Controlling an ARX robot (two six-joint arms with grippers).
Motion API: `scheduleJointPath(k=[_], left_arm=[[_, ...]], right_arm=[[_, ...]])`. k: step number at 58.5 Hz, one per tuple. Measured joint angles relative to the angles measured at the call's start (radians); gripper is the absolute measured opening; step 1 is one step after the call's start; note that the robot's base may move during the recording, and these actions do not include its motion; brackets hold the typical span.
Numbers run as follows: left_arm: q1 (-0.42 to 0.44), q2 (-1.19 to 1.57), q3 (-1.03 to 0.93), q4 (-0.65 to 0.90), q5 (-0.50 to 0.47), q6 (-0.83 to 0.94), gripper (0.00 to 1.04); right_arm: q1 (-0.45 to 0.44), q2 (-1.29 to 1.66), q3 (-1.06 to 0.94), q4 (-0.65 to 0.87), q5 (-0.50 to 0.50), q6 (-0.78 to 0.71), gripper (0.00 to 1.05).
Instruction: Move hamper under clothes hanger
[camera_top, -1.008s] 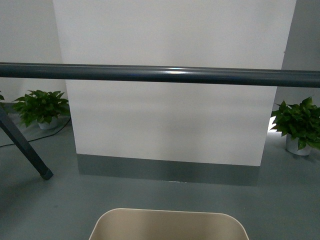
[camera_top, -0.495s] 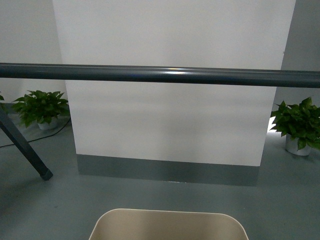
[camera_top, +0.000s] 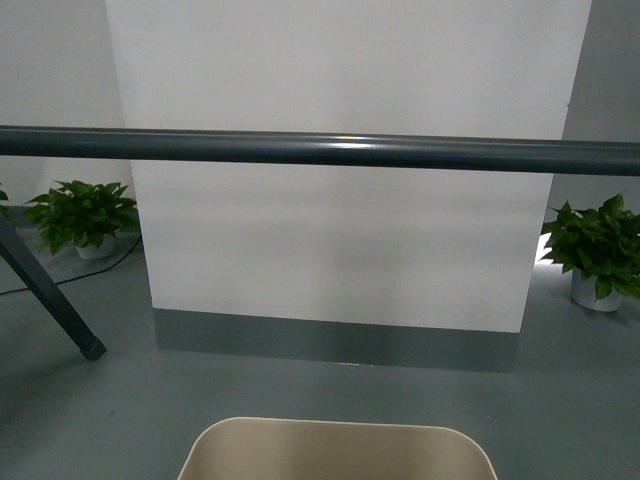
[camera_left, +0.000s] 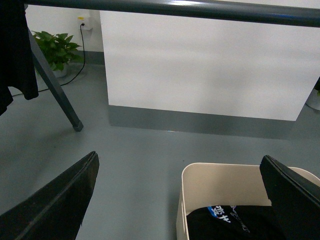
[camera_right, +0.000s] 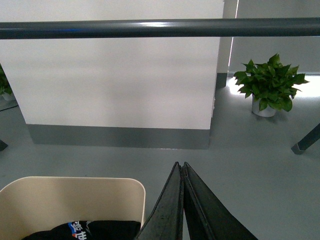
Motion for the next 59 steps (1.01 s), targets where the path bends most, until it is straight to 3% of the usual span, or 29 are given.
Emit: scheduleJointPath(k=[41,46,59], left_arm=[[0.0,0.0,0.0,0.0,0.0,0.0,0.98],[0.0,0.0,0.0,0.0,0.0,0.0,0.98],[0.0,0.0,0.0,0.0,0.0,0.0,0.98]], right_arm=[[0.0,-0.205,0.0,-0.204,0.0,0.0,0.02],[0.0,-0.335,0.001,-0.365,-0.002,0.0,0.02],[0.0,-0.37,0.001,-0.375,-0.002,0.0,0.02]])
